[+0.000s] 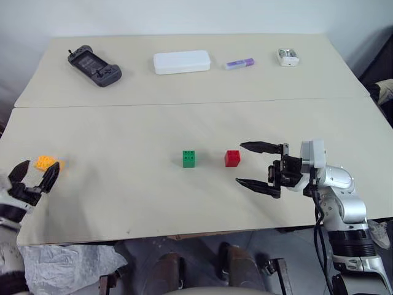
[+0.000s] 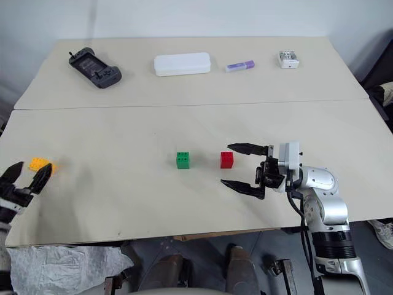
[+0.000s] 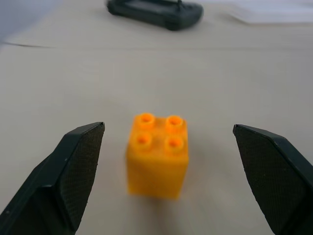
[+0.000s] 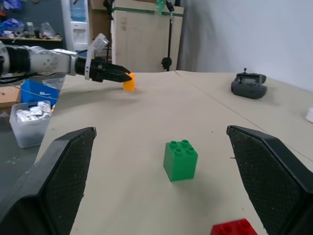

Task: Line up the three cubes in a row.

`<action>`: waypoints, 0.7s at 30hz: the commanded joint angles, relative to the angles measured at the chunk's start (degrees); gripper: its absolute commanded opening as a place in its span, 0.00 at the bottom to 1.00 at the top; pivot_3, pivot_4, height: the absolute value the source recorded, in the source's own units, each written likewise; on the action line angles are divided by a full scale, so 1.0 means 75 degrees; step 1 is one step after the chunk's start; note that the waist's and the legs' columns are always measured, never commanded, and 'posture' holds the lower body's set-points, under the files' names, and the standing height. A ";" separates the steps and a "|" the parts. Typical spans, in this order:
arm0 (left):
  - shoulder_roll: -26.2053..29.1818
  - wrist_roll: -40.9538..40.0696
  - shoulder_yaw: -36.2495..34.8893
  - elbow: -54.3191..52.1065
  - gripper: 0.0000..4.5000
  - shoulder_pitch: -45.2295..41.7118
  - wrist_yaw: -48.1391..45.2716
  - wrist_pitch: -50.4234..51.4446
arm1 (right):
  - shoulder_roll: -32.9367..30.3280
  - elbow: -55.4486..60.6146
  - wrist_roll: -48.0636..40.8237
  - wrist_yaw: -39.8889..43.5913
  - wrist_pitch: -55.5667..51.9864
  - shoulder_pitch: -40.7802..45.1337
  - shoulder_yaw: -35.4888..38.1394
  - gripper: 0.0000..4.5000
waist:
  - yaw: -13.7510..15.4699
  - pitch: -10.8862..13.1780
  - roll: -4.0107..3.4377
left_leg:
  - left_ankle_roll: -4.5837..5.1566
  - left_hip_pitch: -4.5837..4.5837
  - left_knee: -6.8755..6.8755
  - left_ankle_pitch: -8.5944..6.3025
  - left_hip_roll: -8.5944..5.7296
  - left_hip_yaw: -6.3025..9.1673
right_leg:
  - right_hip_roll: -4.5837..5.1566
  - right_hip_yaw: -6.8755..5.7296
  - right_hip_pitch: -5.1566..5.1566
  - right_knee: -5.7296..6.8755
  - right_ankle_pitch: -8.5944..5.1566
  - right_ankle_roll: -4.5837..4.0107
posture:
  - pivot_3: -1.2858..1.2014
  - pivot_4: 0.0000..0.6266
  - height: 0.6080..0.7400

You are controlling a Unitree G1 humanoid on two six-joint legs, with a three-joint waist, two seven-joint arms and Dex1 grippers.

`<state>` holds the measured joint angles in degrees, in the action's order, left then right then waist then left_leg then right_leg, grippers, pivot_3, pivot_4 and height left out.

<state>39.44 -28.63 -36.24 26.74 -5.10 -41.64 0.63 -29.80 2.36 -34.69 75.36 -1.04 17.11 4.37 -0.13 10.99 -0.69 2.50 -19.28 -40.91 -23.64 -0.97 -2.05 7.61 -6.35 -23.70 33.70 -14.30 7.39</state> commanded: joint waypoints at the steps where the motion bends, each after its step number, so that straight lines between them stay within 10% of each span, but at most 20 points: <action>1: 0.0335 0.0184 -0.0011 0.0624 0.86 -0.0224 -0.0171 -0.0332 | 0.0001 0.0425 -0.0066 -0.0154 0.0179 -0.0204 0.0195 1.00 | -0.0043 0.0000 0.0001 | 0.0001 0.0001 0.0001 -0.0001 -0.0001 -0.0001 | 0.0001 -0.0008 -0.0001 0.0000 0.0000 0.0000 | 0.52 0.24 1.00; 9: 0.0588 0.0093 0.0693 0.0560 0.34 -0.0561 -0.1763 -0.0238 | -0.0035 0.0695 -0.0051 -0.0439 0.0279 -0.0622 0.0282 1.00 | -0.0083 -0.0001 0.0002 | 0.0000 0.0004 -0.0007 -0.0003 0.0005 -0.0008 | 0.0008 -0.0059 0.0002 0.0001 -0.0001 -0.0001 | 0.52 0.24 1.00; 21: 0.0076 0.1258 0.4336 0.0741 0.34 -0.3554 -0.5791 -0.1401 | -0.0444 0.0888 -0.0101 -0.0570 0.0085 -0.0864 0.0562 1.00 | 0.0057 -0.0004 -0.0005 | 0.0002 0.0002 -0.0018 -0.0001 -0.0016 -0.0016 | 0.0005 -0.0055 0.0002 0.0009 0.0008 -0.0010 | 0.52 0.24 1.00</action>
<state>39.88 -20.38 -4.82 29.94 -31.40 -82.25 -7.62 -32.21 6.82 -34.55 71.56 -0.21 11.13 7.20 0.30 10.96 -0.73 2.52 -19.26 -41.01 -23.65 -1.20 -2.25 7.57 -6.80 -23.70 33.75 -14.24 7.32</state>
